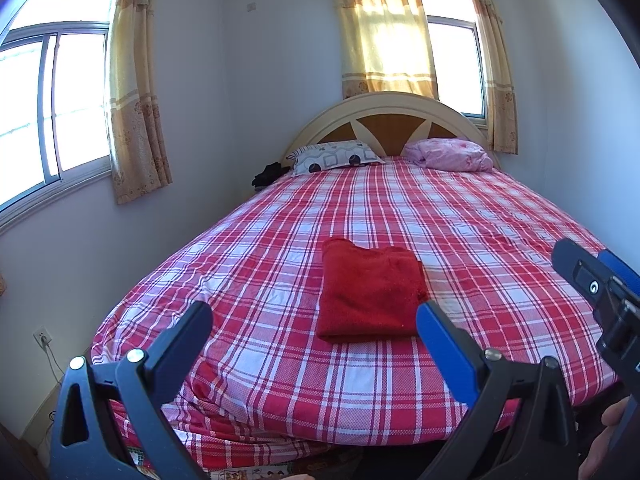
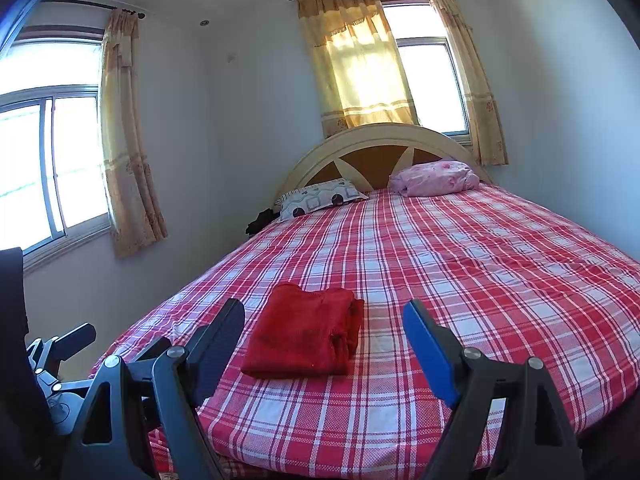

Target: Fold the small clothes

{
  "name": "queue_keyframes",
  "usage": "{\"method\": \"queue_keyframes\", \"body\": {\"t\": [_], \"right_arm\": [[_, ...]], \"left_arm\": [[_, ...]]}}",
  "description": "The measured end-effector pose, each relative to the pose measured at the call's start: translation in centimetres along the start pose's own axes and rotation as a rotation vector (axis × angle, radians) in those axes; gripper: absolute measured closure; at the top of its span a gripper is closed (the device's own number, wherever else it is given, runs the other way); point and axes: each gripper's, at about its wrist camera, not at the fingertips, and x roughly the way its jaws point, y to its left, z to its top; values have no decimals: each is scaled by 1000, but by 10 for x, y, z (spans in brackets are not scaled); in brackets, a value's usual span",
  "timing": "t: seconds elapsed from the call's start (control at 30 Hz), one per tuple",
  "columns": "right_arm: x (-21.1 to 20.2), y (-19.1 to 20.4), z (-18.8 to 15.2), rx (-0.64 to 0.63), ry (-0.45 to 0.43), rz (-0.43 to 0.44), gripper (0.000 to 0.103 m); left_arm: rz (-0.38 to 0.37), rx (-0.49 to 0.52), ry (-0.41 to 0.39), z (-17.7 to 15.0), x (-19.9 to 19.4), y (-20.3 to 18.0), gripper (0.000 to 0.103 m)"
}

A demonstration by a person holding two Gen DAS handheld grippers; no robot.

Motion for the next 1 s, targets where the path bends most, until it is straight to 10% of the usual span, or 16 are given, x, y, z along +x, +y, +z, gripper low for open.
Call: {"method": "queue_keyframes", "body": {"t": [1.0], "right_arm": [[1, -1, -6, 3, 21, -3, 21]], "left_arm": [[-39, -14, 59, -3, 13, 6, 0]]}}
